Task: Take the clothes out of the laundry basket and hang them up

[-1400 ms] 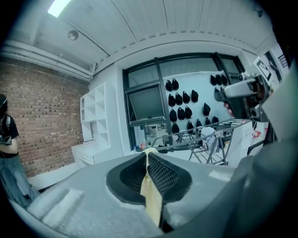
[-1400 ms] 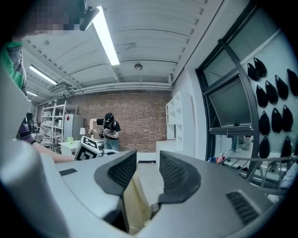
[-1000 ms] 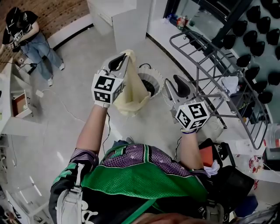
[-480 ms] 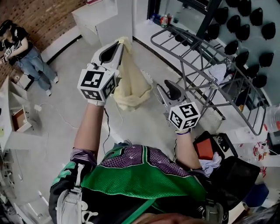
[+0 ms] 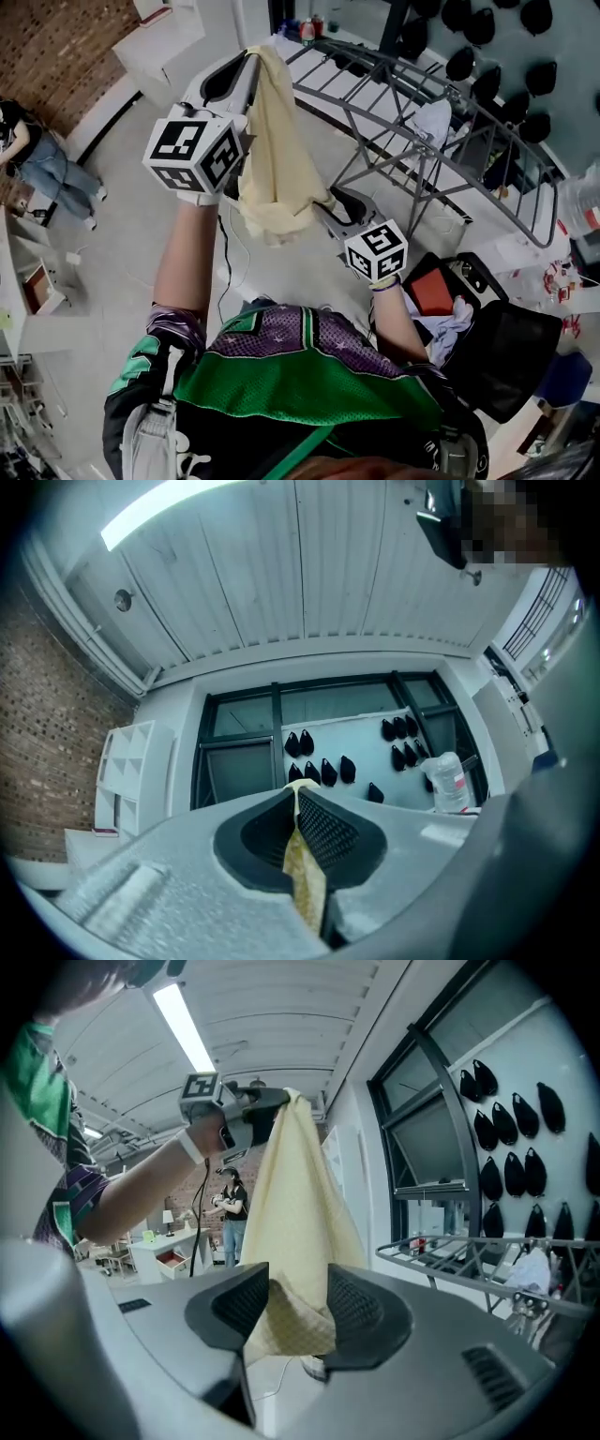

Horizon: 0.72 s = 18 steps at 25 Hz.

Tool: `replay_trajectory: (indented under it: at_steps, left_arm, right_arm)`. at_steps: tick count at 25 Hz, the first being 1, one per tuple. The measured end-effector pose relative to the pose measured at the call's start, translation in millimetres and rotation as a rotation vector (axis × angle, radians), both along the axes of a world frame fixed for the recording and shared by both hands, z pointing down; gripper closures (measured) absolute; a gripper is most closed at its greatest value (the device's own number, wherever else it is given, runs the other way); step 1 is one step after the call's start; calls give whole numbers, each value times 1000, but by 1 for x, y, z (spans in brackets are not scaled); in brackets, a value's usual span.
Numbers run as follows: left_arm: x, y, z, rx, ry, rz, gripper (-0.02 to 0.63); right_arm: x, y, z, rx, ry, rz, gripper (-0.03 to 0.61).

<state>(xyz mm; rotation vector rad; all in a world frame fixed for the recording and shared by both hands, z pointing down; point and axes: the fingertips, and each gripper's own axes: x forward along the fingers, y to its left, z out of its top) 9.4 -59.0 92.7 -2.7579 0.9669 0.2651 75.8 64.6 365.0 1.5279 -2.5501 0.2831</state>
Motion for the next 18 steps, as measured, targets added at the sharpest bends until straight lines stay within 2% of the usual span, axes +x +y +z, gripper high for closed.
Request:
replay_trajectory:
  at_steps: [3, 8, 11, 15, 17, 18]
  left_arm:
    - [32, 14, -11, 14, 6, 41, 591]
    - [82, 32, -22, 37, -9, 84, 591]
    - [104, 43, -25, 50, -21, 89, 591]
    - [123, 54, -28, 56, -23, 79, 591]
    - [128, 59, -29, 56, -23, 70, 591]
    - [130, 61, -29, 54, -22, 65, 591]
  right_arm:
    - [15, 20, 5, -1, 40, -35, 380]
    - [25, 49, 14, 4, 145, -179, 373]
    - [32, 51, 27, 1, 245, -187, 373]
    - [34, 47, 36, 18, 321, -180, 373]
    - [33, 48, 40, 32, 389, -184, 404]
    - [32, 50, 41, 41, 414, -186, 460]
